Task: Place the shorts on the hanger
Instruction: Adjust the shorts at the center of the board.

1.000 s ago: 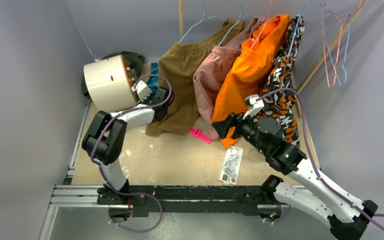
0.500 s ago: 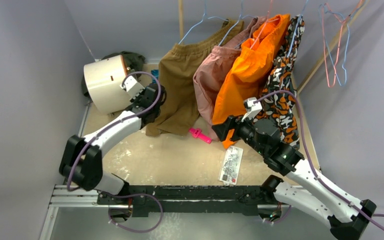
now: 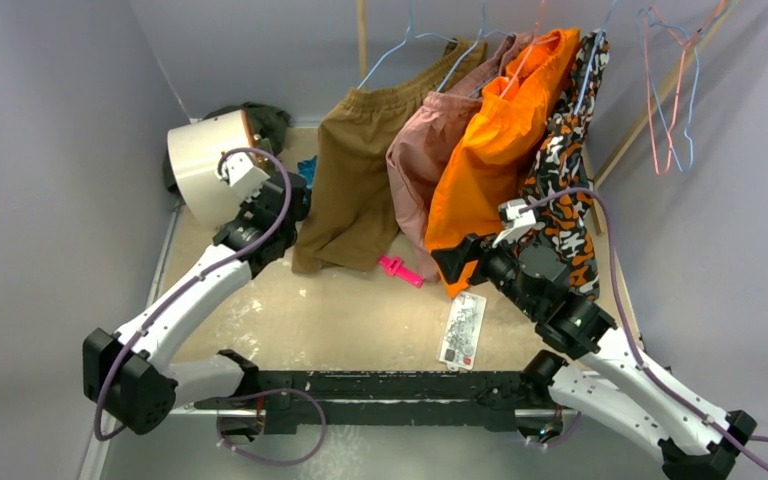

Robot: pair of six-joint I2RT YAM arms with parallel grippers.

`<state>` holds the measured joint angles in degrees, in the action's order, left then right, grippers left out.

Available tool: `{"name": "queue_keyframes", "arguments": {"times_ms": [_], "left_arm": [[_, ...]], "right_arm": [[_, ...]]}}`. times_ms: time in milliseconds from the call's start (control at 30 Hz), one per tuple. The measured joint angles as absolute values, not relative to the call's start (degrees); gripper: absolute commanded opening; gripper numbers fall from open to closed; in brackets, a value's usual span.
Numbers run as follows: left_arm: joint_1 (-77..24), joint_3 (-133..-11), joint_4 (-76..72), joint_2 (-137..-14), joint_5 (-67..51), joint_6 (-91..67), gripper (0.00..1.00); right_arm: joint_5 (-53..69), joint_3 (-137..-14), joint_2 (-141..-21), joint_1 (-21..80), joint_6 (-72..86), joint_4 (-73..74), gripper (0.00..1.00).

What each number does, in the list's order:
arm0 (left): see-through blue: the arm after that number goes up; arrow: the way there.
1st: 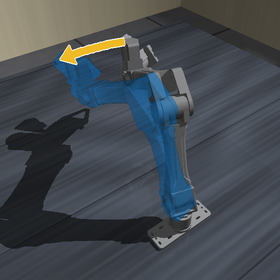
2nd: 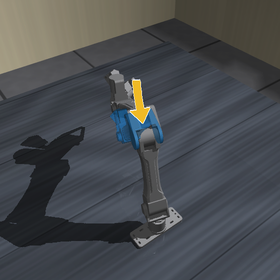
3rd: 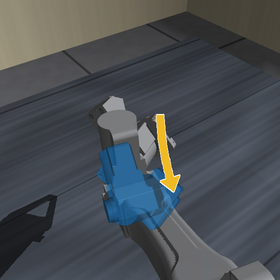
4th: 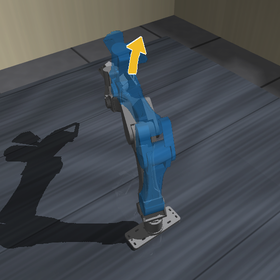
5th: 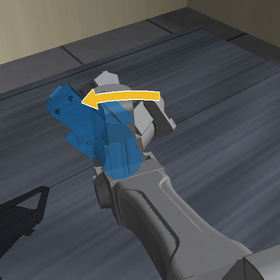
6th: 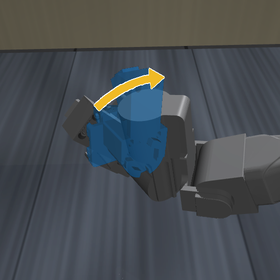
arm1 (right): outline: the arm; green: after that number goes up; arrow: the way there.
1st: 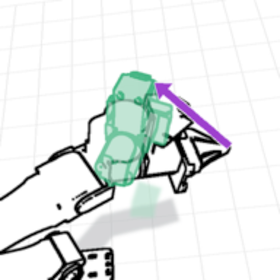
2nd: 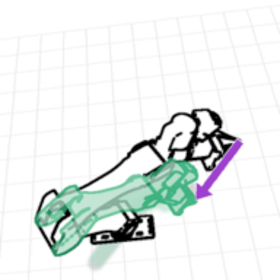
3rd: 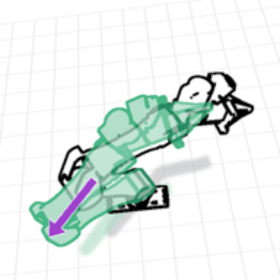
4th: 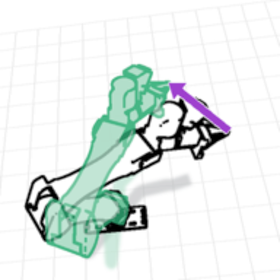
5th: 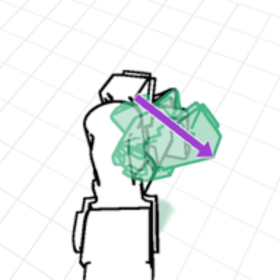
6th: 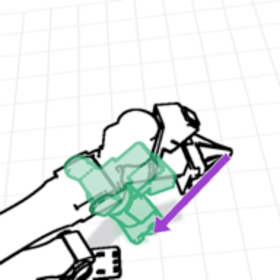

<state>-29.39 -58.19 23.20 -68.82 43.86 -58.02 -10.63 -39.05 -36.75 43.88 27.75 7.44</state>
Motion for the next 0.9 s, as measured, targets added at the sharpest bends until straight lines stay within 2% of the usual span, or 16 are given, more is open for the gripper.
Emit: {"name": "queue_keyframes", "arguments": {"times_ms": [567,900], "left_arm": [[-29.4,-66.5,38.9,-53.4,41.2,-50.7,0.00],[-29.4,-77.3,43.9,-53.0,35.6,-48.2,0.00]], "right_arm": [[-14.1,-37.4,-33.0,43.9,26.0,10.1,0.85],[-13.3,-37.5,-32.8,43.9,26.0,10.0,0.87]]}}
